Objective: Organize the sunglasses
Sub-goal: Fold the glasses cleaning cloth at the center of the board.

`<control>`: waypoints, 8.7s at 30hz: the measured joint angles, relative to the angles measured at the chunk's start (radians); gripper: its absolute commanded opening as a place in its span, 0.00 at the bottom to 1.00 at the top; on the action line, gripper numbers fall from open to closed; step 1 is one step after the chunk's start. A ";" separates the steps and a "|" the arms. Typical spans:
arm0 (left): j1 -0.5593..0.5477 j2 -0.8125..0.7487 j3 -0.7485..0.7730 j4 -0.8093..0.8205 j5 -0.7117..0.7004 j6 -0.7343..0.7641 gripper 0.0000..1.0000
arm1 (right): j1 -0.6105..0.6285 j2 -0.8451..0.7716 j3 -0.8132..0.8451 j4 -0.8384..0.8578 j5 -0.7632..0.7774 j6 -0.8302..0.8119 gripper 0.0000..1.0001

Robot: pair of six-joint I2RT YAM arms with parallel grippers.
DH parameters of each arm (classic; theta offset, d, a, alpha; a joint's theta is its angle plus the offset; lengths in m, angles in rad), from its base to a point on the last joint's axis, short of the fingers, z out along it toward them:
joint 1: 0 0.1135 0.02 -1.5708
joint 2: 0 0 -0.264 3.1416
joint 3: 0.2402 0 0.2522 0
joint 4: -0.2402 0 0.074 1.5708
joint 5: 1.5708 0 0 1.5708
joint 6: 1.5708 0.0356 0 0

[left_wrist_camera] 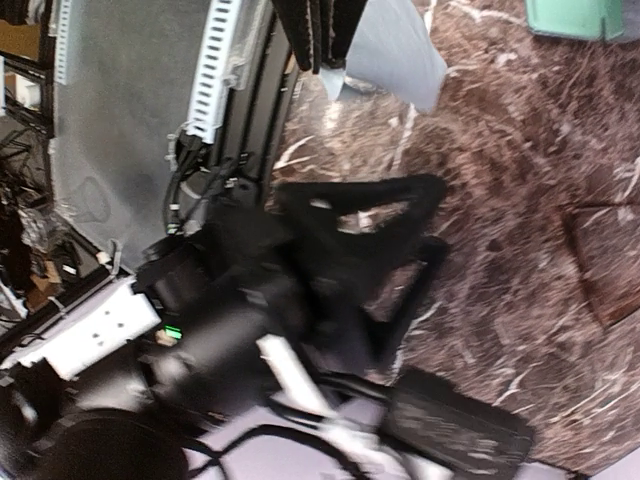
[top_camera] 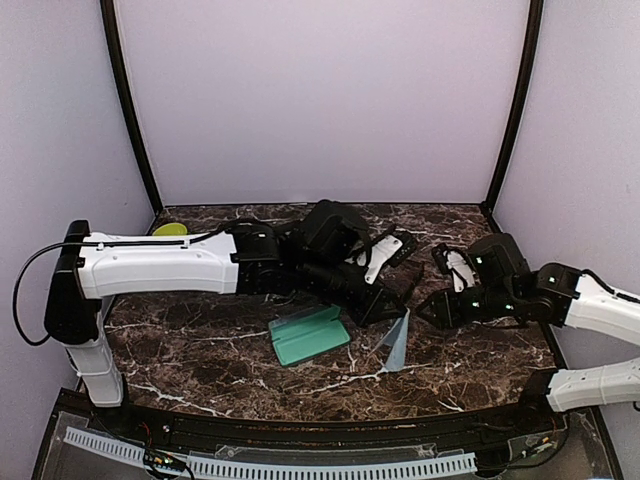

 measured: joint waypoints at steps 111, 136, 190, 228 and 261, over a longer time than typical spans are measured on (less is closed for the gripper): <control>0.106 0.152 -0.296 0.100 0.142 0.085 0.00 | 0.253 0.333 -0.100 0.111 0.078 0.160 0.11; 0.106 0.152 -0.295 0.099 0.142 0.087 0.00 | 0.253 0.425 -0.076 0.105 0.081 0.129 0.11; 0.101 0.152 -0.295 0.098 0.137 0.087 0.00 | 0.253 0.428 -0.055 0.111 0.079 0.104 0.00; 0.138 0.063 -0.212 0.160 0.052 0.076 0.00 | 0.169 0.223 0.105 -0.032 0.268 -0.032 0.00; 0.117 0.016 -0.191 0.158 0.052 0.064 0.00 | 0.169 0.136 0.156 -0.094 0.201 -0.098 0.00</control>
